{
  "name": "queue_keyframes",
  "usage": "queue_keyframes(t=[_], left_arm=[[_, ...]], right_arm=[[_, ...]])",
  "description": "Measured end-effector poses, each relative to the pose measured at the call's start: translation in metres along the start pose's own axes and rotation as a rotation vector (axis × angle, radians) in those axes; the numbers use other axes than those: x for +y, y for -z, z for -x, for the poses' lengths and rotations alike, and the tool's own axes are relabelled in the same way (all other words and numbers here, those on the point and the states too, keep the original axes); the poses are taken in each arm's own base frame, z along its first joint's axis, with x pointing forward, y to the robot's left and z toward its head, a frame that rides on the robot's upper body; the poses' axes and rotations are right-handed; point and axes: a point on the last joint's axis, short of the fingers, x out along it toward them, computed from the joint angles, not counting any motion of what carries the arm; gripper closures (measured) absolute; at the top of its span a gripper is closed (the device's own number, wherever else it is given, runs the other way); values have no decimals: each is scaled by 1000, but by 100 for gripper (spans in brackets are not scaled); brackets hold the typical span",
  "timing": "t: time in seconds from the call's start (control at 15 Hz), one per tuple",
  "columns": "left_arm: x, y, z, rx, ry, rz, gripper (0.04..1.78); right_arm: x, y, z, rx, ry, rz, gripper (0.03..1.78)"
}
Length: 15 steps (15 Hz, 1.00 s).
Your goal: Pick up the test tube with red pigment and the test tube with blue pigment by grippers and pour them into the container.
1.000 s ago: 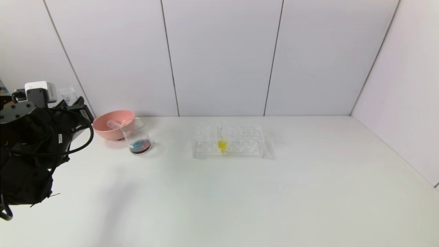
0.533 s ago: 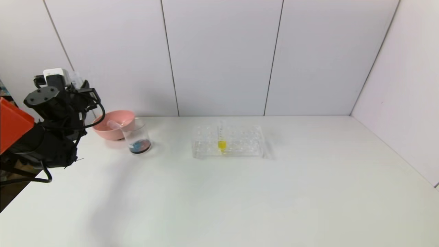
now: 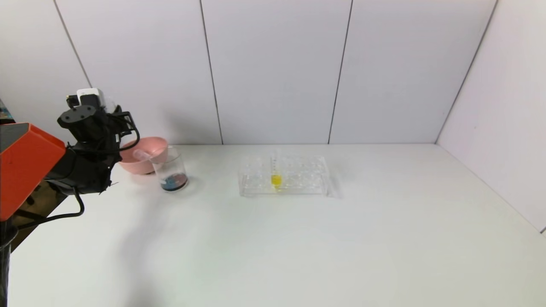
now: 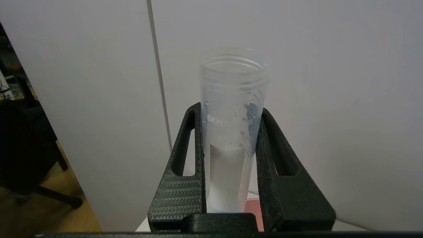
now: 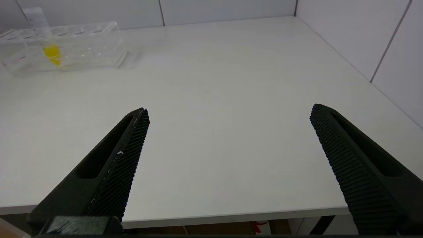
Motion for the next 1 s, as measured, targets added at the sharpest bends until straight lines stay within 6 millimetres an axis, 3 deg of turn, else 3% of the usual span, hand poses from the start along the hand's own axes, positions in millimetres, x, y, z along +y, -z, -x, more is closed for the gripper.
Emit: queue_keyframes(t=[0.2,0.4,0.8,1.0], left_arm=[[-1,5,1,11,-1,-2,136],[-6,6,4,18,9,-1,119],[-12,7,6,23,22,1,32],[-13,4,7,32,27,-1,8]], right_arm=[[0,0,0,0,0,0,4],[0,0,0,0,0,0,4],[0,0,0,0,0,0,4],[0,0,0,0,0,0,4]])
